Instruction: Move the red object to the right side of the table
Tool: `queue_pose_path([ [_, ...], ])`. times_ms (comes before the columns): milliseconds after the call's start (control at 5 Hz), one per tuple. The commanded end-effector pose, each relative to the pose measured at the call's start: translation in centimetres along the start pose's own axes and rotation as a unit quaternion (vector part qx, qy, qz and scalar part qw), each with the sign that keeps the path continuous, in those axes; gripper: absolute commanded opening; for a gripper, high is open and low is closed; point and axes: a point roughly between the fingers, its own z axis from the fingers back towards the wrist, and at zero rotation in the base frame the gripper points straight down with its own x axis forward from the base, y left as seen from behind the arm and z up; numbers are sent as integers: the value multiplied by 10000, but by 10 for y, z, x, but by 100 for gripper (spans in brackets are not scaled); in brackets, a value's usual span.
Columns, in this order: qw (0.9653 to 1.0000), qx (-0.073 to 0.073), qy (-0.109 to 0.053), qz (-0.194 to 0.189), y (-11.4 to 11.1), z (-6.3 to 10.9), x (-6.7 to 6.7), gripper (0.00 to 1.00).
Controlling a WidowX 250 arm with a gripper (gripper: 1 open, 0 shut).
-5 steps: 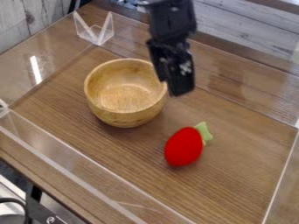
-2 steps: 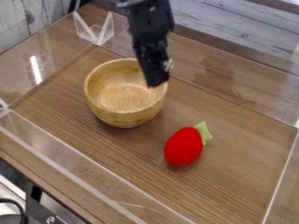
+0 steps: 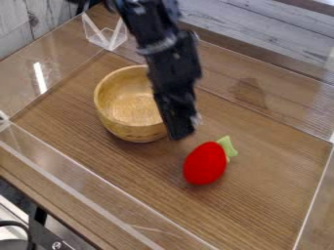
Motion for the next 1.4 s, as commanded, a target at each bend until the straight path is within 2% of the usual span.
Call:
queue_pose_path([
  [0,9995,233,-226,9,-16,-3,9,0],
  [200,9992,261,-162,-263,-23,-5,9,0],
  [600,9977,281,-157,-600,-24,5,7,0],
  [1200,9981,402,-317,-354,-18,-14,2,0],
])
